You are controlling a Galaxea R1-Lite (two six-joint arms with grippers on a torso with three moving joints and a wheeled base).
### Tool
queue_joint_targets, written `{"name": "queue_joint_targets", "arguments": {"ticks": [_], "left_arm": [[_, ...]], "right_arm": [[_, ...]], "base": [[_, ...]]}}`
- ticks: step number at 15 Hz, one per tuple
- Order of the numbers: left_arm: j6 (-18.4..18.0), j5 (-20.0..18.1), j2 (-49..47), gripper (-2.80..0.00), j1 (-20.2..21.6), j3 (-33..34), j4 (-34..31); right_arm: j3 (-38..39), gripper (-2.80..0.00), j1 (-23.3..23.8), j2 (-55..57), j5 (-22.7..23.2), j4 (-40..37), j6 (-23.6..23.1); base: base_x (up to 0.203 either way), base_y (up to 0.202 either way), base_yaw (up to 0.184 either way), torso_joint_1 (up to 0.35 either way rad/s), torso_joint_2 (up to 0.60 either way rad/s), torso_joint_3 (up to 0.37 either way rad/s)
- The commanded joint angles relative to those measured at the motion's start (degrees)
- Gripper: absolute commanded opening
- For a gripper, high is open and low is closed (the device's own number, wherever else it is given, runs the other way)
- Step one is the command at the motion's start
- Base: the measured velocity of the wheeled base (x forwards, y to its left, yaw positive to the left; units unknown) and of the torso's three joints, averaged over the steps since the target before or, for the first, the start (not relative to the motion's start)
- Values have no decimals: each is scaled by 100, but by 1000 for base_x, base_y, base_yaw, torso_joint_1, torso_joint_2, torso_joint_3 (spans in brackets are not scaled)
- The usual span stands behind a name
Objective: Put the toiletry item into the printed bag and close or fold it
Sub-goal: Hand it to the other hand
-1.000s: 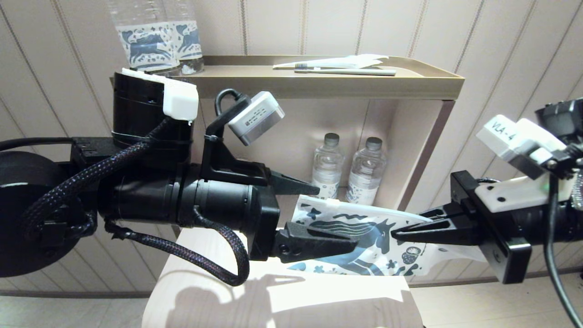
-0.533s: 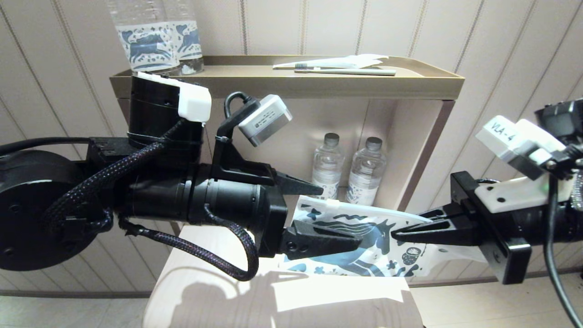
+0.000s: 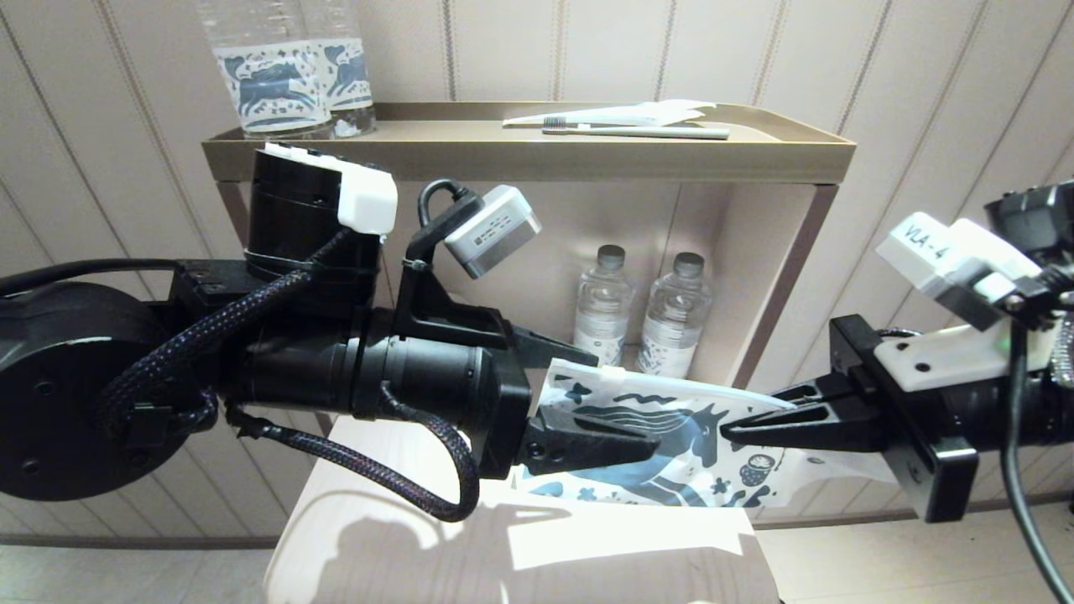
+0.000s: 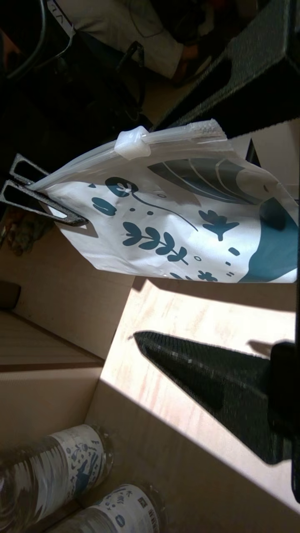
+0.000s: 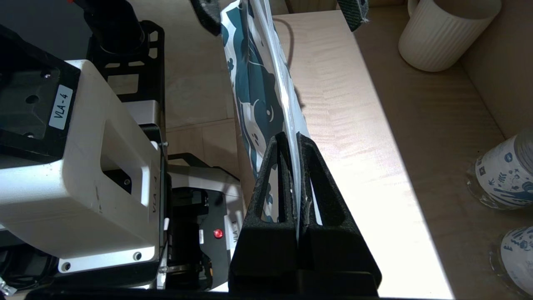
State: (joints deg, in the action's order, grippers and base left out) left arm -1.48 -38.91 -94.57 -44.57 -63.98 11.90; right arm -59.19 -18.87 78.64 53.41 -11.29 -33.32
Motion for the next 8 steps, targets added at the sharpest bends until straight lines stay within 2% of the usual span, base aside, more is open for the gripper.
{"name": "queue_joint_targets", "arguments": {"ticks": [1,8], "left_arm": [[7,-29,21,-280,-2,17,6],[38,-319,33,-280,-26,62,6]], "right_arm": [[22,-280,-3,11,29,-5,-26],[22,-280,-20,43,28,-5,-17]], "base": [[0,0,0,0,0,0],[0,0,0,0,0,0]]}}
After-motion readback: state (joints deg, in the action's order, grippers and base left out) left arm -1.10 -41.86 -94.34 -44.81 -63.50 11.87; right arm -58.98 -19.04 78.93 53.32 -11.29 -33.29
